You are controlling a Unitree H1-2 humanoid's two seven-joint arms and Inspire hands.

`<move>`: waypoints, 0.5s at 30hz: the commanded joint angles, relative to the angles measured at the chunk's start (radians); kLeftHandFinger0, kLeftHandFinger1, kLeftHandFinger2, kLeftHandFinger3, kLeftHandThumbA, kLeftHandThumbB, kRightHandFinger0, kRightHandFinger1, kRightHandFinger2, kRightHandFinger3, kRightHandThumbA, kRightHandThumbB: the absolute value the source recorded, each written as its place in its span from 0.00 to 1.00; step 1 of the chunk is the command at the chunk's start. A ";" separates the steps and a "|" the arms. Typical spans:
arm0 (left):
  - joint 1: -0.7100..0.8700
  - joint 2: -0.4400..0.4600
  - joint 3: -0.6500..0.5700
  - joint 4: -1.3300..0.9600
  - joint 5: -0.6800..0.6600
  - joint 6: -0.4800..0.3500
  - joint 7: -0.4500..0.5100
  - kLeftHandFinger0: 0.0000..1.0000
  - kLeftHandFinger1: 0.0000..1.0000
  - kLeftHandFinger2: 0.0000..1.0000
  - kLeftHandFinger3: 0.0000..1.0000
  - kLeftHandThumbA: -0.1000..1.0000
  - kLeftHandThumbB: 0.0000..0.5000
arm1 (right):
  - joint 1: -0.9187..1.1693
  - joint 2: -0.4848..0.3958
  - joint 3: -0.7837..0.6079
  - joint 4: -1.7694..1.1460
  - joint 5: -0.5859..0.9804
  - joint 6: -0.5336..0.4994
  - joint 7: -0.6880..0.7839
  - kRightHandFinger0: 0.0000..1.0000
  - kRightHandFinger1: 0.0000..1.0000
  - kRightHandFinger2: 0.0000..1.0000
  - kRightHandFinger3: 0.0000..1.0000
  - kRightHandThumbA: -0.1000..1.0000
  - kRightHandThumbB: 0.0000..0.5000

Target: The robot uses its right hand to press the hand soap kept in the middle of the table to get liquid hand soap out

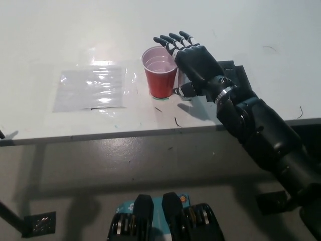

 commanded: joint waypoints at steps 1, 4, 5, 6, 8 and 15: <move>-0.037 0.049 0.003 -0.006 0.006 0.018 -0.002 1.00 1.00 1.00 0.78 1.00 0.39 | 0.100 0.012 0.038 0.112 -0.016 0.013 0.062 1.00 1.00 1.00 1.00 1.00 0.79; -0.035 0.053 -0.007 0.005 0.003 0.018 0.004 1.00 1.00 1.00 0.77 1.00 0.42 | 0.112 0.015 0.037 0.105 -0.013 0.024 0.070 1.00 1.00 1.00 1.00 1.00 0.79; -0.034 0.050 -0.005 0.004 0.004 0.018 0.003 1.00 1.00 1.00 0.76 1.00 0.41 | 0.114 0.017 0.036 0.107 -0.011 0.023 0.070 1.00 1.00 1.00 1.00 1.00 0.78; -0.033 0.046 -0.003 0.007 -0.003 0.018 0.003 1.00 1.00 1.00 0.76 1.00 0.40 | 0.117 0.017 0.037 0.111 -0.013 0.016 0.063 1.00 1.00 1.00 1.00 1.00 0.78; -0.033 0.044 -0.001 0.004 0.005 0.018 -0.003 1.00 1.00 1.00 0.76 1.00 0.41 | 0.117 0.017 0.043 0.128 -0.021 0.001 0.043 1.00 1.00 1.00 1.00 1.00 0.77; -0.023 0.048 -0.014 0.006 -0.004 0.018 -0.005 1.00 1.00 1.00 0.76 1.00 0.38 | 0.132 0.008 0.037 0.088 -0.015 0.018 0.056 1.00 1.00 1.00 1.00 1.00 0.72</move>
